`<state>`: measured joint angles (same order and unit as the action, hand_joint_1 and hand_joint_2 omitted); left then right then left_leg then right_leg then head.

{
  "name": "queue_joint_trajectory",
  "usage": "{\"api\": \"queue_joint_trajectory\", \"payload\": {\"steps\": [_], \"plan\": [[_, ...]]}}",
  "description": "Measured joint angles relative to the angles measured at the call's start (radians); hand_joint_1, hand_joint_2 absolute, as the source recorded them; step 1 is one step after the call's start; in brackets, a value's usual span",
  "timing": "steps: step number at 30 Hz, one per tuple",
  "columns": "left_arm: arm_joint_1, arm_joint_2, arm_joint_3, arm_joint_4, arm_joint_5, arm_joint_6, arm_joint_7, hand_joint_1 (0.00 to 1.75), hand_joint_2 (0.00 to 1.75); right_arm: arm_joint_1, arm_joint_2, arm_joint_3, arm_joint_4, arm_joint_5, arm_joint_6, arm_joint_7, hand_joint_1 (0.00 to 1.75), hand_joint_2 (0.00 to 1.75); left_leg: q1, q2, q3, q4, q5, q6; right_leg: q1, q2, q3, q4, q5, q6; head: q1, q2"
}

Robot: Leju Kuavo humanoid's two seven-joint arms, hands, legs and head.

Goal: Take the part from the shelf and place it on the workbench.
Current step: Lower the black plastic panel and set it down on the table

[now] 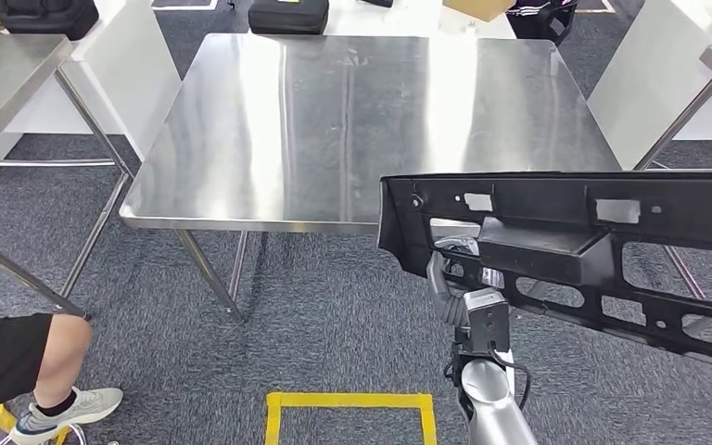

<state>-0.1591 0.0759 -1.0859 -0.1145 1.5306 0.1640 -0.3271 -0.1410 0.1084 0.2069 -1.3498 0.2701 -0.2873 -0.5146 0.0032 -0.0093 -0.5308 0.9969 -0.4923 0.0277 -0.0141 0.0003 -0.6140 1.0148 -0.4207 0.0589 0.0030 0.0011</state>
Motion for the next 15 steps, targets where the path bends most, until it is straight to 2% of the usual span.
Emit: {"api": "queue_joint_trajectory", "payload": {"steps": [3,5,6,8,9,10,11,13,14,15], "plan": [[-0.004,0.000,-0.007,0.001,-0.001,0.002,0.001,0.00,1.75,0.012,-0.001,-0.005,-0.025,0.006,0.001,0.009,1.75,1.75,0.002,0.001,0.004,-0.001,-0.012,-0.014,0.002,0.003,0.009,-0.007,-0.007,-0.028,-0.001,0.000],[-0.005,-0.001,-0.009,0.001,-0.001,0.002,0.002,0.00,1.75,0.017,-0.001,-0.008,-0.041,0.008,0.002,0.012,1.75,1.75,0.006,0.003,-0.011,0.039,-0.037,-0.024,-0.003,0.005,0.019,-0.010,-0.013,-0.045,-0.002,0.000],[-0.006,-0.001,-0.010,0.001,-0.001,0.002,0.002,0.00,1.75,0.019,-0.001,-0.009,-0.048,0.008,0.003,0.013,1.75,1.75,0.008,0.004,-0.037,0.091,-0.061,-0.029,-0.006,0.005,0.025,-0.011,-0.017,-0.053,-0.002,0.000],[-0.006,-0.001,-0.011,0.001,-0.001,0.002,0.002,0.00,1.75,0.022,-0.001,-0.010,-0.055,0.009,0.003,0.014,1.75,1.75,0.008,0.005,-0.119,0.235,-0.113,-0.036,-0.003,0.005,0.034,-0.010,-0.026,-0.064,-0.002,0.000],[-0.004,-0.001,-0.012,0.001,-0.001,0.002,0.003,0.00,1.75,0.025,-0.001,-0.010,-0.056,0.009,0.003,0.014,1.75,1.75,0.008,0.005,-0.157,0.287,-0.122,-0.037,-0.002,0.005,0.038,-0.010,-0.030,-0.067,-0.002,0.000],[-0.003,-0.001,-0.012,0.001,-0.001,0.002,0.003,0.00,1.75,0.028,-0.001,-0.010,-0.057,0.009,0.003,0.015,1.75,1.75,0.008,0.005,-0.179,0.305,-0.111,-0.036,0.000,0.006,0.042,-0.010,-0.035,-0.067,-0.002,0.000],[-0.002,-0.001,-0.013,0.001,0.000,0.001,0.003,0.00,1.75,0.031,-0.001,-0.011,-0.058,0.010,0.004,0.016,1.75,1.75,0.008,0.005,-0.179,0.280,-0.079,-0.033,0.001,0.007,0.049,-0.010,-0.040,-0.066,-0.003,0.000],[-0.002,-0.001,-0.016,0.002,0.002,0.000,0.003,0.00,1.75,0.033,0.000,-0.013,-0.063,0.014,0.011,0.018,1.75,1.75,0.007,0.006,-0.131,0.145,0.012,-0.022,0.002,0.010,0.065,-0.010,-0.051,-0.062,-0.002,0.000],[-0.003,-0.001,-0.017,0.003,0.004,-0.001,0.002,0.00,1.75,0.033,0.001,-0.015,-0.066,0.018,0.015,0.020,1.75,1.75,0.005,0.006,-0.102,0.080,0.041,-0.017,0.006,0.010,0.070,-0.010,-0.057,-0.058,-0.002,0.000],[-0.003,-0.001,-0.017,0.004,0.006,-0.002,0.001,0.00,1.75,0.033,0.002,-0.016,-0.069,0.021,0.019,0.021,1.75,1.75,0.002,0.006,-0.083,0.038,0.054,-0.012,0.008,0.011,0.073,-0.010,-0.062,-0.053,-0.002,0.000]]}}
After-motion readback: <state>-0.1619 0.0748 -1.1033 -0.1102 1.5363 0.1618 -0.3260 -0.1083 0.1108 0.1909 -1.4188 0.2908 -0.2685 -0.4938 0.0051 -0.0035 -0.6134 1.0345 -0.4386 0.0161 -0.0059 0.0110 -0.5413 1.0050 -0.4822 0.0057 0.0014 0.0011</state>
